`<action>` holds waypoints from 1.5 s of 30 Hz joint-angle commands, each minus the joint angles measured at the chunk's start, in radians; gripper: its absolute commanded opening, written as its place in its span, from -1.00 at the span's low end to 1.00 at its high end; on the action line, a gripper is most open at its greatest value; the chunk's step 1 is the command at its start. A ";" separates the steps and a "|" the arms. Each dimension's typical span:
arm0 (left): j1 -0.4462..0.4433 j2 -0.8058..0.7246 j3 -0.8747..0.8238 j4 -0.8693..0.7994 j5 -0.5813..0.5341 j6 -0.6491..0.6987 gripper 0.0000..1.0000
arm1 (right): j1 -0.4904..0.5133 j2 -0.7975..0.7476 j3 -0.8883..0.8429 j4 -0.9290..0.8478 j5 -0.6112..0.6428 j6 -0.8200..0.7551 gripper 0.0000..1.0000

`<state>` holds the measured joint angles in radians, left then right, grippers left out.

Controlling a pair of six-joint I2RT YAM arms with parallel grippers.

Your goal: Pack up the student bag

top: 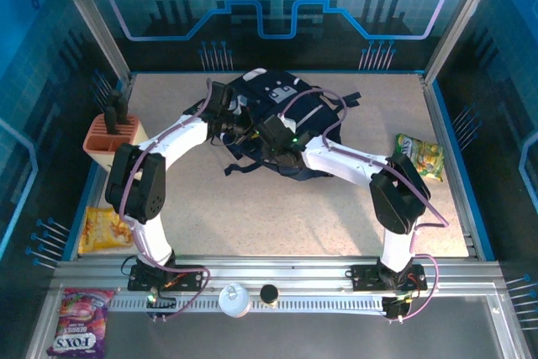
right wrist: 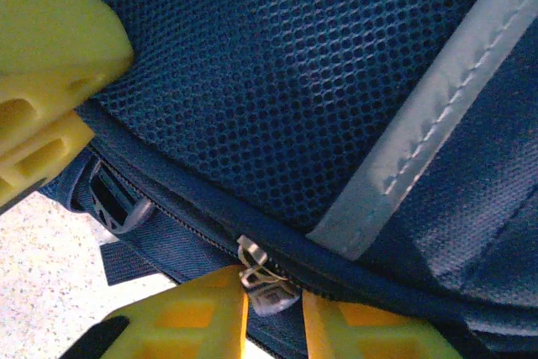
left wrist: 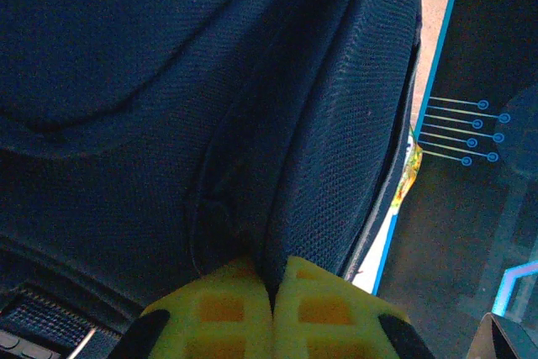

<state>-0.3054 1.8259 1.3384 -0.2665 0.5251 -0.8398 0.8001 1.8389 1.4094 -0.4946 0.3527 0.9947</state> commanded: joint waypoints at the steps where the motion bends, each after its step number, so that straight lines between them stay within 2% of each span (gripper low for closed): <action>1: 0.001 -0.005 0.004 0.022 0.122 -0.001 -1.00 | -0.013 0.008 0.017 0.016 0.050 -0.013 -0.59; 15: 0.046 0.001 0.007 -0.006 0.096 0.025 -1.00 | -0.074 -0.217 -0.259 0.050 0.013 -0.099 -0.79; 27: 0.056 0.004 0.022 -0.037 0.085 0.047 -1.00 | -0.137 -0.228 -0.279 0.096 -0.031 -0.310 -0.88; 33: 0.087 -0.008 -0.010 -0.043 0.074 0.072 -1.00 | -0.269 -0.271 -0.377 0.236 -0.207 -0.472 -0.89; 38: 0.109 -0.008 -0.009 -0.050 0.063 0.097 -1.00 | -0.295 -0.220 -0.291 0.186 -0.297 -0.611 -0.90; 39: 0.110 -0.009 -0.009 -0.051 0.059 0.100 -0.98 | -0.293 -0.208 -0.273 0.179 -0.315 -0.626 -0.91; 45: 0.136 -0.087 -0.062 -0.060 -0.007 0.101 -0.36 | -0.228 -0.135 -0.165 0.167 -0.398 -0.698 -0.95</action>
<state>-0.1951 1.8149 1.3098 -0.3050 0.5560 -0.7601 0.5304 1.6752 1.1820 -0.3405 0.0189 0.3725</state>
